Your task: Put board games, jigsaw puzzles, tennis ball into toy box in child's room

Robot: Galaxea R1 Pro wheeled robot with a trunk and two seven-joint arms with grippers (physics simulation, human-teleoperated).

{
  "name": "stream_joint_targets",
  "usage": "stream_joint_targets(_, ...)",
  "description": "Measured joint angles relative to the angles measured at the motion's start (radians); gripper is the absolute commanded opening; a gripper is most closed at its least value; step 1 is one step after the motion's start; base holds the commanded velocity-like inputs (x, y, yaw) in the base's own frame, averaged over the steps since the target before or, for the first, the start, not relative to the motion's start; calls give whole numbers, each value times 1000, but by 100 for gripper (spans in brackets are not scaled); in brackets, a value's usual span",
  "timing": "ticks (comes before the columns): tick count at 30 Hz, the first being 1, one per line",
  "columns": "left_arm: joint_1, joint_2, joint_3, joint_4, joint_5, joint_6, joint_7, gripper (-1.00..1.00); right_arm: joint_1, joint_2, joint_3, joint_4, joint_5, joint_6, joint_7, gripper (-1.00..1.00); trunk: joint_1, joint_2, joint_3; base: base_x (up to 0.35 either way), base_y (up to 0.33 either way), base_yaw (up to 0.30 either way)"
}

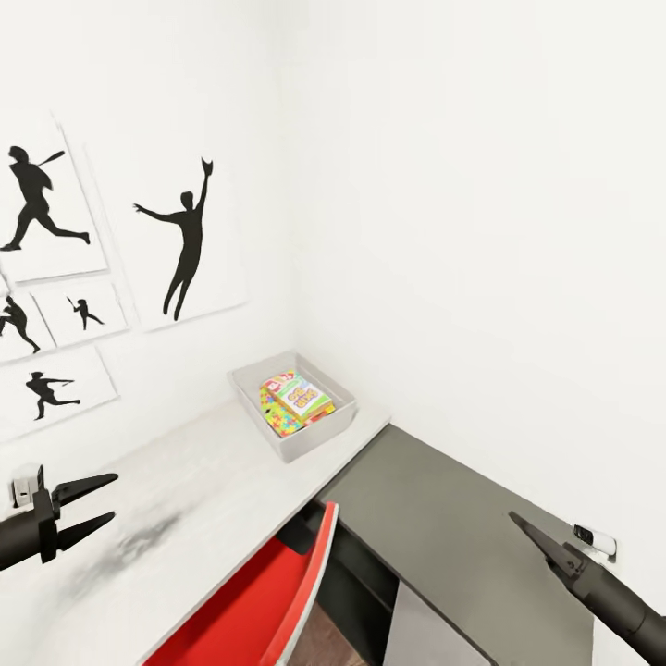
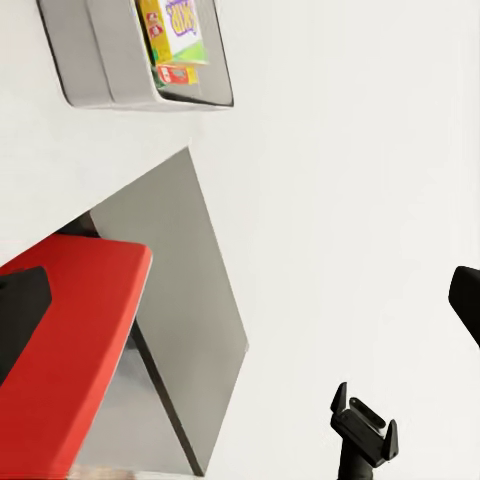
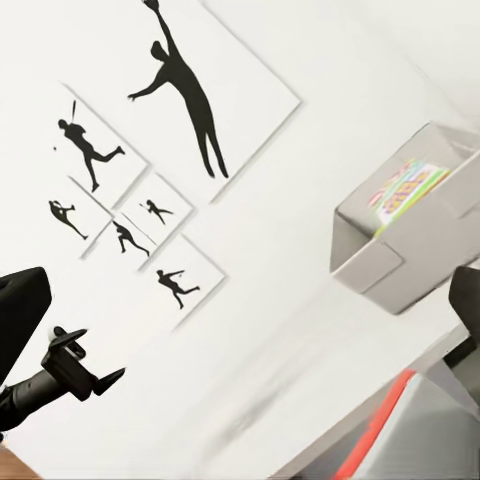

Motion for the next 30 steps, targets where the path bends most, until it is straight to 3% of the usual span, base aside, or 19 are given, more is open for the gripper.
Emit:
stream_joint_targets(13, 0, 0, 0, 0, 0, 0, 0, 100, 0, 0, 0, -2, 0, 2, -2, 100, 0, 0, 0, -139, 126, 283)
stream_joint_targets(30, 1, -1, 0, 0, 0, 0, 0, 100, 0, 0, 3, -2, 1, 3, -2, 100, 0, 0, 0, -11, 235, 283)
